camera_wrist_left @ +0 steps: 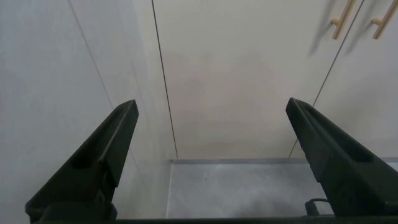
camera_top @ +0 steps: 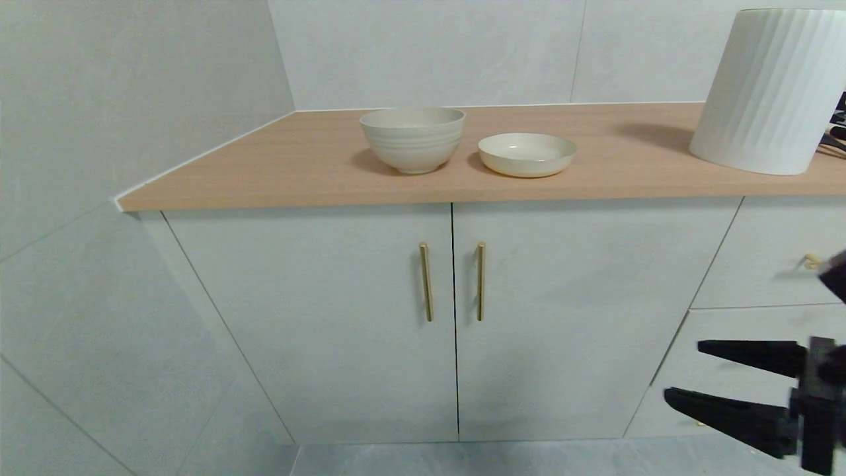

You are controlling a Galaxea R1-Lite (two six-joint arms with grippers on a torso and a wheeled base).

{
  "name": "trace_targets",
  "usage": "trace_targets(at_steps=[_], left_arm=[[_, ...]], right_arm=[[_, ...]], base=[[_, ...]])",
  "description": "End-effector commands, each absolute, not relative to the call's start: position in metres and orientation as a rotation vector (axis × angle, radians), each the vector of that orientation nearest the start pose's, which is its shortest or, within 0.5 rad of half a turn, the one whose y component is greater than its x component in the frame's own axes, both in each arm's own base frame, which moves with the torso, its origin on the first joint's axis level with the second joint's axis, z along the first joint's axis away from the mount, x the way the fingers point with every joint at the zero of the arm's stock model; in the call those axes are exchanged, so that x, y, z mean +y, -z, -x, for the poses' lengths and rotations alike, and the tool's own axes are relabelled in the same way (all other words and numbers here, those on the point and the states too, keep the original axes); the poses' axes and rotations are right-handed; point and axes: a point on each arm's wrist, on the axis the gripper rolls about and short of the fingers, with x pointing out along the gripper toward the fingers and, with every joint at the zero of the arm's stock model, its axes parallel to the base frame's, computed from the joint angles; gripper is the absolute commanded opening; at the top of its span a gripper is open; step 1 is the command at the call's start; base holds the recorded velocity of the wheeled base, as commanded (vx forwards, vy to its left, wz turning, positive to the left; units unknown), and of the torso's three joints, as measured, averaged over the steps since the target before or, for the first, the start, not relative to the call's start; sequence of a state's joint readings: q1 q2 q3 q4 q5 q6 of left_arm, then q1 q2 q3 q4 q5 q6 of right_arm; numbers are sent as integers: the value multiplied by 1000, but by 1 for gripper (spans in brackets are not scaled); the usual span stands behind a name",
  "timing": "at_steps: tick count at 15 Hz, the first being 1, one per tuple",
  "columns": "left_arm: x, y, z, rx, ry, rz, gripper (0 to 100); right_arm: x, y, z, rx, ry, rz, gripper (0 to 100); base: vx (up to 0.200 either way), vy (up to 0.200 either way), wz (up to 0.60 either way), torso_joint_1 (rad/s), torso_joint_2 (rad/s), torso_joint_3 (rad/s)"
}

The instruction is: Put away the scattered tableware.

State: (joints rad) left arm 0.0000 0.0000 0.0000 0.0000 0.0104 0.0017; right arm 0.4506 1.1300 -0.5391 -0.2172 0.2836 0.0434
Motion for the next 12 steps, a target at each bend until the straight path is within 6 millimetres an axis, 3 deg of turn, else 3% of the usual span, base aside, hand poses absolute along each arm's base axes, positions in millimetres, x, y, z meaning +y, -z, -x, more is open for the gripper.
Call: trace_targets(at_steps=[1,4,7,12], left_arm=[[0,-76,23,2,-11,-2,100],[0,-76,23,2,-11,0,100],[0,-76,23,2,-11,0,100],[0,-75,23,0,-11,0,100]], right_arm=[[129,-182,-202,440,-797,15,100],[151,-173,-236,424,-803,14,100],[179,-182,-270,363,-811,12,100],[209,-167,-297,354,-669,57,100]], base=[[0,0,0,0,0,0],[0,0,0,0,0,0],[0,0,0,0,0,0],[0,0,0,0,0,0]])
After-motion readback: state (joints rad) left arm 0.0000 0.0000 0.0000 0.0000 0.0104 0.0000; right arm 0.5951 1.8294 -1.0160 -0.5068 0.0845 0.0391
